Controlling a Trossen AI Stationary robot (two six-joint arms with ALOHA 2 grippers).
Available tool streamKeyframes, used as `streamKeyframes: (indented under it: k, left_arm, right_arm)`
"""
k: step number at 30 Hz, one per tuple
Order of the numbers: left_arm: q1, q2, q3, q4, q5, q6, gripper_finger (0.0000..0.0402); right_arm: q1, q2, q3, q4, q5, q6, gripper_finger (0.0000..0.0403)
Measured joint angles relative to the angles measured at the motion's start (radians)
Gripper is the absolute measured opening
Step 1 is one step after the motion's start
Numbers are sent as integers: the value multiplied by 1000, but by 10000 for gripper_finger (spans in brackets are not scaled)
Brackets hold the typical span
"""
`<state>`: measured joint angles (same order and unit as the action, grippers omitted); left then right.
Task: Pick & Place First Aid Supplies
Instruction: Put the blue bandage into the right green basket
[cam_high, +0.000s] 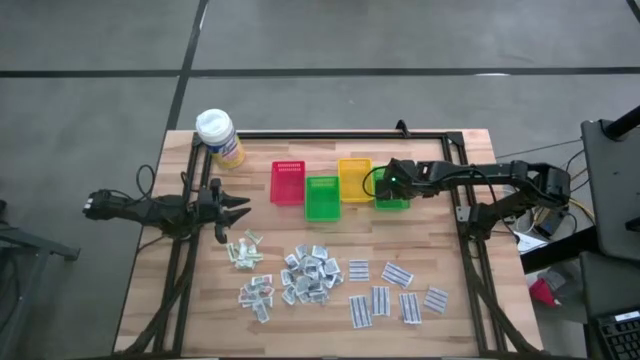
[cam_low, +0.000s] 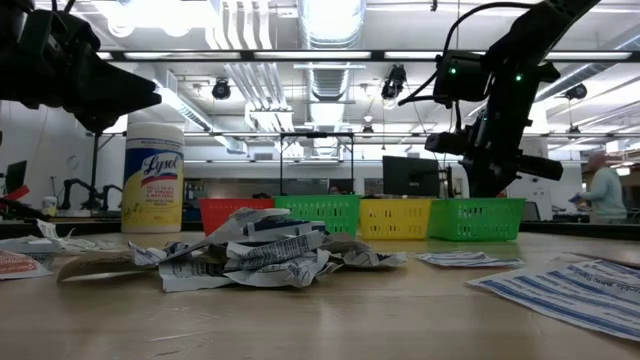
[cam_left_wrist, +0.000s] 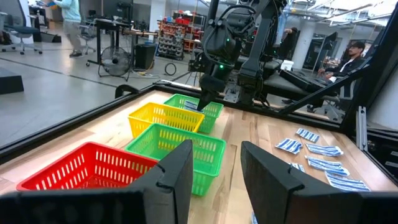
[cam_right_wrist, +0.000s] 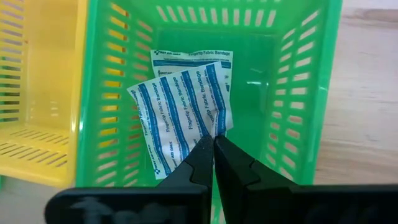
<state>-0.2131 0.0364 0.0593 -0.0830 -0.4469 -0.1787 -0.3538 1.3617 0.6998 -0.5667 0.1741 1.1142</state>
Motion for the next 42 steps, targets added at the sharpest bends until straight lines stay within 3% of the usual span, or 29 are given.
streamKeyframes:
  k: [13,31,42]
  left_arm:
    - [0,0,0,0,0,0,131]
    - [0,0,0,0,0,0,131]
    - [0,0,0,0,0,0,131]
  right_arm:
    - [0,0,0,6,0,3,14]
    - [-1,-2,0,23,1,1,115]
    - [-1,-76,0,22,1,9,109]
